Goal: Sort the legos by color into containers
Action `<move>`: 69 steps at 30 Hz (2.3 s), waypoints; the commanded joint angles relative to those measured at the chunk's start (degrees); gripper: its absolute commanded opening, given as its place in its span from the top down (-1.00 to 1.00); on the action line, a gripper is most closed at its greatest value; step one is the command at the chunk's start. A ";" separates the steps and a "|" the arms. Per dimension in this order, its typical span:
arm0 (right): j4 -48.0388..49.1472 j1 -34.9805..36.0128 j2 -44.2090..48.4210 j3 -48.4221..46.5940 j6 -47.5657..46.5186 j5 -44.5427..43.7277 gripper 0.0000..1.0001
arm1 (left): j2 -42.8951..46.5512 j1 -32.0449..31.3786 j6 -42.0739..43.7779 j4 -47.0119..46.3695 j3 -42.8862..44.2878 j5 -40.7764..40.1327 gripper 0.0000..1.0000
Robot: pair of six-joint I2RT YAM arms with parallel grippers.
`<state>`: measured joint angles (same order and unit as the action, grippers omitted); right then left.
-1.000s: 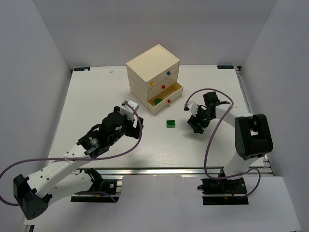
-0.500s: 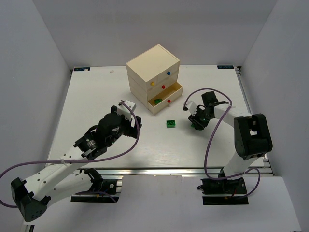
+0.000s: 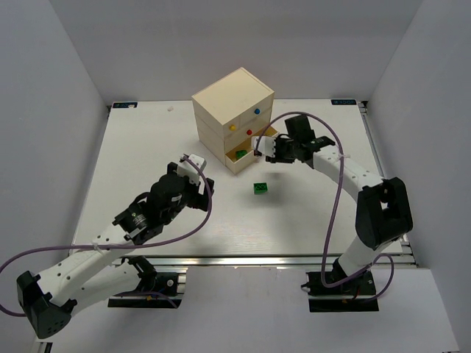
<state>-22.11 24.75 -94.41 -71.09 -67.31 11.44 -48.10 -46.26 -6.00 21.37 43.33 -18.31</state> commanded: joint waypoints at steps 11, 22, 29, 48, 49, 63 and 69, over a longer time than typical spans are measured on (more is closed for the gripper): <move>21.40 8.37 -5.78 -2.30 -20.58 -7.75 0.99 | 5.91 -0.32 1.43 -3.35 -2.55 -1.74 -0.90; 25.88 13.48 -9.56 -2.21 -19.71 -9.86 0.81 | 6.26 -0.32 1.52 -3.52 -2.55 -1.56 -0.90; 27.03 14.18 -12.02 -3.44 -19.53 -11.00 0.40 | 6.17 -0.32 1.34 -3.61 -2.64 -0.77 -0.90; 26.86 13.48 -6.23 -5.72 5.47 -10.48 0.57 | 4.33 -0.32 -0.59 -8.70 -4.04 11.00 -0.04; 24.59 13.13 -3.79 -6.34 10.22 -10.13 0.75 | 3.89 -0.32 -1.11 -9.49 -4.22 13.62 0.41; 8.49 -15.92 14.34 8.77 62.39 37.46 -0.48 | -39.72 -0.50 5.89 2.46 20.52 43.53 -0.92; 3.06 -27.63 15.13 10.10 55.02 64.92 -0.78 | -50.76 -1.02 20.31 2.99 32.86 31.59 -0.96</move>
<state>-14.13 0.75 -80.97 -59.42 -10.20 56.03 -98.76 -47.00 3.88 20.10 72.95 16.58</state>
